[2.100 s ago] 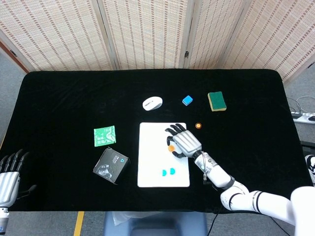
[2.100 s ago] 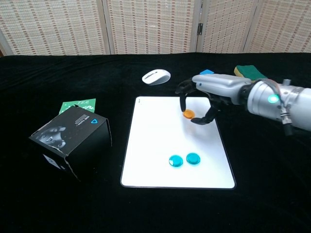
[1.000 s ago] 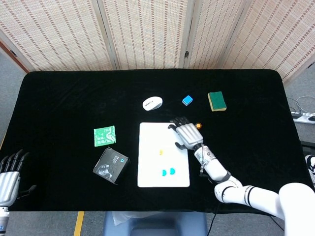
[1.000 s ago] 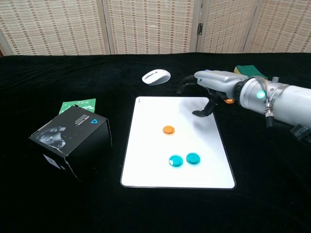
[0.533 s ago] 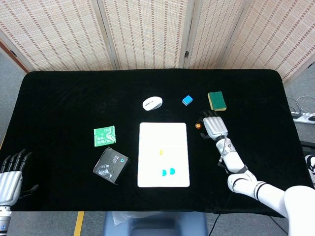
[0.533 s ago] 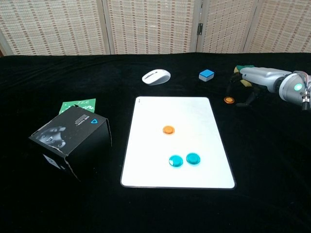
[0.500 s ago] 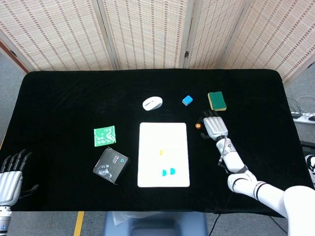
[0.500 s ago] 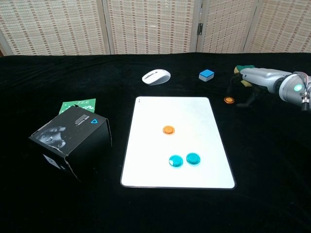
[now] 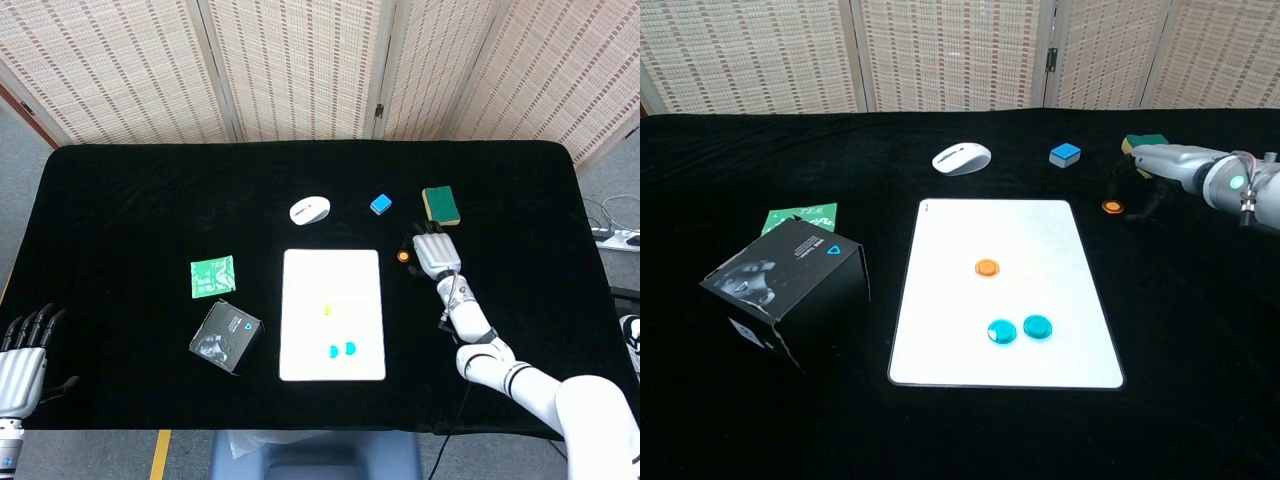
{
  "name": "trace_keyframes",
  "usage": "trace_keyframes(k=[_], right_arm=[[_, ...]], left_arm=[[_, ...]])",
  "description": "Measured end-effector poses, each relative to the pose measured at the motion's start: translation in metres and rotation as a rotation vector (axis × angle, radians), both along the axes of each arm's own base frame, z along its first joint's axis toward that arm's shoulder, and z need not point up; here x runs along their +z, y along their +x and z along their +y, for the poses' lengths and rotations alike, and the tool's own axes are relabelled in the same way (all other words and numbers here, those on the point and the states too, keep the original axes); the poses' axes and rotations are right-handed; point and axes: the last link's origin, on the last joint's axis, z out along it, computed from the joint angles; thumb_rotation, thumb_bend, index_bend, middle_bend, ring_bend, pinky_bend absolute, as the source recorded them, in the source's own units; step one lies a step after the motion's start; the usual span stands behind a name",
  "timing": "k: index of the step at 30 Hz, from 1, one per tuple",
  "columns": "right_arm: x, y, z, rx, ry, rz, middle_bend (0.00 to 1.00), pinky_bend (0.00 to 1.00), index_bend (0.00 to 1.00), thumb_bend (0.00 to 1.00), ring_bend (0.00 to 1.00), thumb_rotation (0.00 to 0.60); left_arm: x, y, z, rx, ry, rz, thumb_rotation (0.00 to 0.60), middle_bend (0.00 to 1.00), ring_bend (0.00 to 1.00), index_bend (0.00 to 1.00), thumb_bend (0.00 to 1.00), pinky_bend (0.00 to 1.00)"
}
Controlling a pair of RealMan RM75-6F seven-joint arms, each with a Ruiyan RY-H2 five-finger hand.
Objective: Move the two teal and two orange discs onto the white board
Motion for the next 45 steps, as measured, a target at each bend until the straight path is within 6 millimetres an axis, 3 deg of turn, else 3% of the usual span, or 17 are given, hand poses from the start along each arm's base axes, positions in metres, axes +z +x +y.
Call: trace_keyframes(k=[21,30,37,45], right_arm=[[-0.010,0.005,-0.010,-0.001,0.008,0.026,0.16,0.00,0.47,0.39,0.00,0.600],[-0.002,0.015,-0.005,0.044,0.003,-0.013,0.17,0.00,0.48,0.39,0.00,0.600],[0.002,0.045,0.017,0.153,0.055,-0.083,0.17,0.00,0.48,0.39,0.00,0.600],[-0.017,0.090,0.054,0.314,0.172,-0.106,0.17,0.00,0.48,0.39,0.00,0.600]], left_arm=[[-0.001,-0.002,0.001,0.009,-0.004,0.003,0.600,0.02,0.03,0.06,0.19,0.00],[0.001,-0.003,0.001,0.008,0.001,0.000,0.600,0.02,0.03,0.06,0.19,0.00],[0.001,0.001,0.003,-0.008,0.000,0.001,0.600,0.02,0.03,0.06,0.19,0.00],[0.001,-0.001,0.000,0.002,0.000,0.000,0.600,0.02,0.03,0.06,0.19,0.00]])
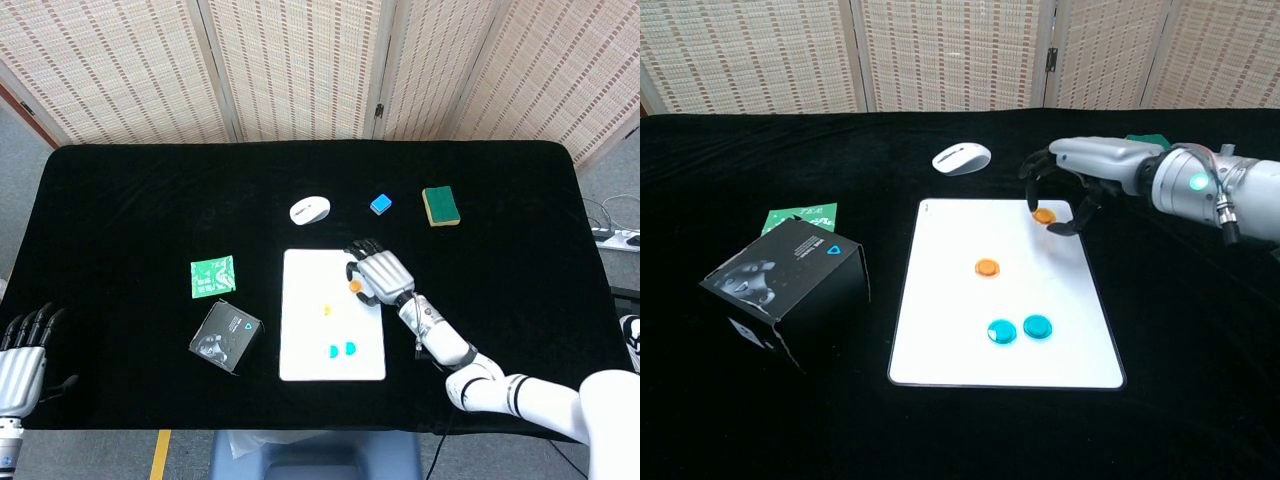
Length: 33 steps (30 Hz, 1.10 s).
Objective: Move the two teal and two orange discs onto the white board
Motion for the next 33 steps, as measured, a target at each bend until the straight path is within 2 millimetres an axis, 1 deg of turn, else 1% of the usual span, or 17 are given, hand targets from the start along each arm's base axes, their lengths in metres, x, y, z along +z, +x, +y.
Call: trace_keyframes(k=[4,13,22,33], right_arm=[[-0.016,0.011,0.012,0.042,0.043,0.016,0.17,0.00,0.48,0.39,0.00,0.600],[-0.027,0.011,0.020,0.062,0.064,0.047,0.17,0.00,0.48,0.39,0.00,0.600],[-0.030,0.010,0.022,0.061,0.068,0.059,0.16,0.00,0.47,0.39,0.00,0.600],[-0.030,0.007,0.023,0.063,0.069,0.070,0.16,0.00,0.35,0.39,0.00,0.600]], left_arm=[[0.000,-0.002,-0.002,0.009,-0.002,-0.001,0.600,0.02,0.03,0.06,0.19,0.00],[-0.002,-0.005,-0.002,0.013,-0.003,-0.005,0.600,0.02,0.03,0.06,0.19,0.00],[-0.003,-0.008,-0.002,0.019,-0.006,-0.008,0.600,0.02,0.03,0.06,0.19,0.00],[-0.004,-0.008,-0.002,0.019,-0.008,-0.007,0.600,0.02,0.03,0.06,0.19,0.00]])
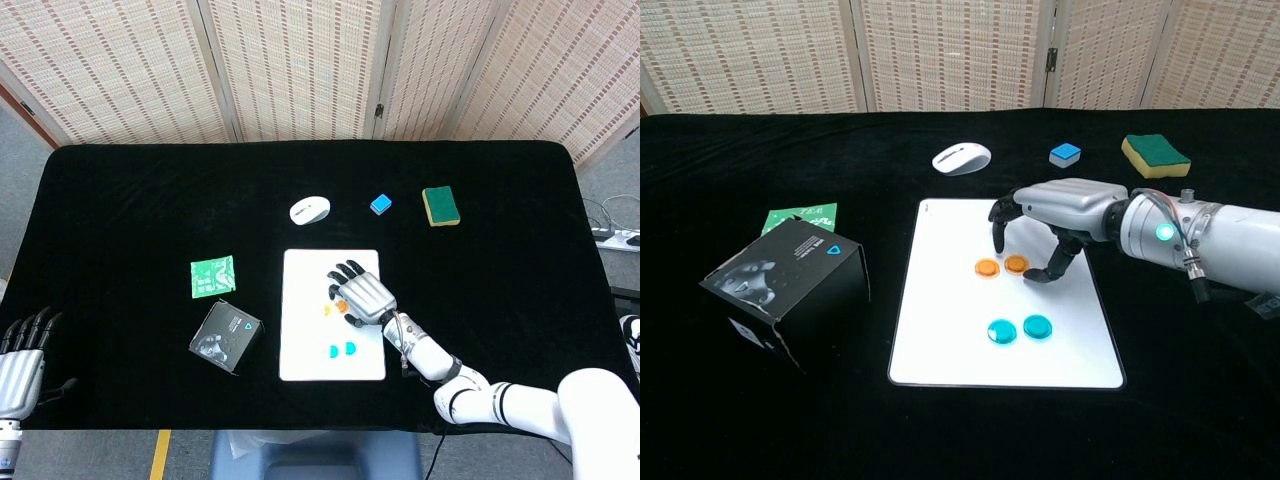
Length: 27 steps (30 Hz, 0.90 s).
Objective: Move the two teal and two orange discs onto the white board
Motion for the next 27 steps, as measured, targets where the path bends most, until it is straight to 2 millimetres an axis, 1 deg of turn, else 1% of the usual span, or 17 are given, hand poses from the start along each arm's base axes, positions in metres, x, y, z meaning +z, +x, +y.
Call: trace_keyframes(k=[3,6,10,13,15,16,18,21,24,27], right_arm=[[0.006,0.001,-0.001,-0.011,-0.017,-0.029,0.16,0.00,0.33,0.39,0.00,0.600],[0.019,0.000,-0.004,-0.023,-0.055,-0.062,0.16,0.00,0.33,0.39,0.00,0.600],[0.045,-0.009,-0.008,-0.043,-0.127,-0.097,0.16,0.00,0.33,0.39,0.00,0.600],[0.074,-0.024,-0.007,-0.069,-0.208,-0.112,0.16,0.00,0.33,0.39,0.00,0.600],[0.092,-0.036,-0.003,-0.088,-0.257,-0.116,0.15,0.00,0.30,0.39,0.00,0.600],[0.104,-0.045,0.001,-0.103,-0.290,-0.116,0.15,0.00,0.29,0.39,0.00,0.600],[0.122,-0.059,0.009,-0.127,-0.338,-0.115,0.13,0.00,0.24,0.39,0.00,0.600],[0.150,-0.082,0.028,-0.166,-0.417,-0.109,0.08,0.00,0.13,0.39,0.00,0.600],[0.175,-0.106,0.052,-0.208,-0.489,-0.100,0.01,0.00,0.02,0.39,0.00,0.600],[0.195,-0.129,0.083,-0.257,-0.549,-0.095,0.00,0.00,0.00,0.39,0.00,0.600]], left_arm=[[0.000,0.000,0.001,-0.002,-0.002,-0.001,0.600,0.02,0.03,0.06,0.19,0.00],[0.000,0.002,0.002,-0.010,0.000,-0.003,0.600,0.02,0.03,0.06,0.19,0.00],[0.001,0.003,0.004,-0.016,0.003,-0.005,0.600,0.02,0.03,0.06,0.19,0.00],[0.000,0.004,0.006,-0.020,0.002,-0.006,0.600,0.02,0.03,0.06,0.19,0.00],[0.000,0.005,0.007,-0.023,0.004,-0.009,0.600,0.02,0.03,0.06,0.19,0.00],[0.000,0.006,0.008,-0.025,0.005,-0.011,0.600,0.02,0.03,0.06,0.19,0.00],[0.000,0.009,0.009,-0.030,0.005,-0.021,0.600,0.02,0.03,0.06,0.19,0.00],[-0.001,0.013,0.012,-0.047,0.003,-0.026,0.600,0.01,0.03,0.06,0.19,0.00],[0.000,0.018,0.014,-0.065,0.011,-0.029,0.600,0.01,0.03,0.06,0.19,0.00],[0.001,0.022,0.015,-0.082,0.030,-0.032,0.600,0.01,0.03,0.06,0.19,0.00]])
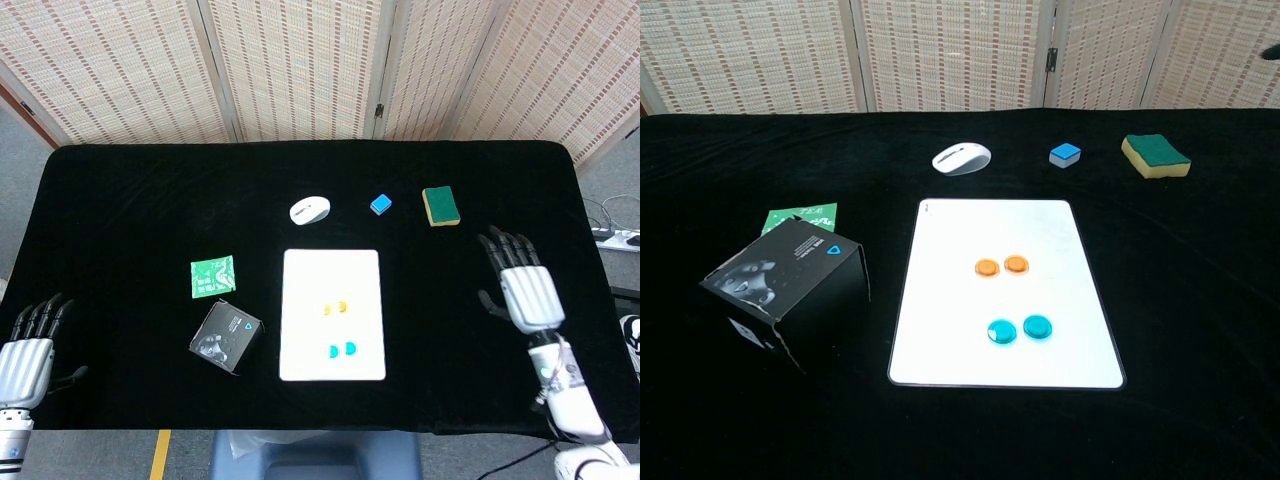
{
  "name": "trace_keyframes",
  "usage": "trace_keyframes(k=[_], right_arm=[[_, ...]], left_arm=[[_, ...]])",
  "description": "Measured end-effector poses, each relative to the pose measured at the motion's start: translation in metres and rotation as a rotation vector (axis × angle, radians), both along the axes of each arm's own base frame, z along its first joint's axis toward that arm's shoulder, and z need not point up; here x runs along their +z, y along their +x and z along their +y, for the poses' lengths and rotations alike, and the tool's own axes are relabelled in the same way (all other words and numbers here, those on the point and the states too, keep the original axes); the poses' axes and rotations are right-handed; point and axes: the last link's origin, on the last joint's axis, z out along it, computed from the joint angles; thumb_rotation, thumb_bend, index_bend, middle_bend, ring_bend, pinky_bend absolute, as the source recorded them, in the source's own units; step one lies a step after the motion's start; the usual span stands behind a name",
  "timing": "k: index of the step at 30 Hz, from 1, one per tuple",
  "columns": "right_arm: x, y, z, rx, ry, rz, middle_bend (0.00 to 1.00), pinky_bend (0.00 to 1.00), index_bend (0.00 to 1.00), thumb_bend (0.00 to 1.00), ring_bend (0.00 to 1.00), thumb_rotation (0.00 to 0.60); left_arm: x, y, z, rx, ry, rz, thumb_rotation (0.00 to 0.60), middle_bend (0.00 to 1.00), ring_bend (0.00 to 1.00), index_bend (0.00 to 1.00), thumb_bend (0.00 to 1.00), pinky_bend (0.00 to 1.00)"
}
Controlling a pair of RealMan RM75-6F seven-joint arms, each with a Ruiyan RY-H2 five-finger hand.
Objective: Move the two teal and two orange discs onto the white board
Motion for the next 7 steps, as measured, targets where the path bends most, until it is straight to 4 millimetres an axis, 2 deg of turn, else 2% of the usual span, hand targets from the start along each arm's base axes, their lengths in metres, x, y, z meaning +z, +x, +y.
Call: trace_keyframes(k=[4,7], right_arm=[[0.019,-0.028,0.043,-0.079,-0.043,-0.028,0.00,0.00,0.00,0.39,0.00,0.600],[0.027,-0.039,0.067,-0.111,-0.056,-0.053,0.00,0.00,0.00,0.39,0.00,0.600]], left_arm=[[-0.001,0.006,-0.001,-0.010,0.009,0.005,0.600,0.01,0.03,0.06,0.19,0.00],[-0.003,0.012,-0.001,-0.016,0.011,0.006,0.600,0.01,0.03,0.06,0.19,0.00]])
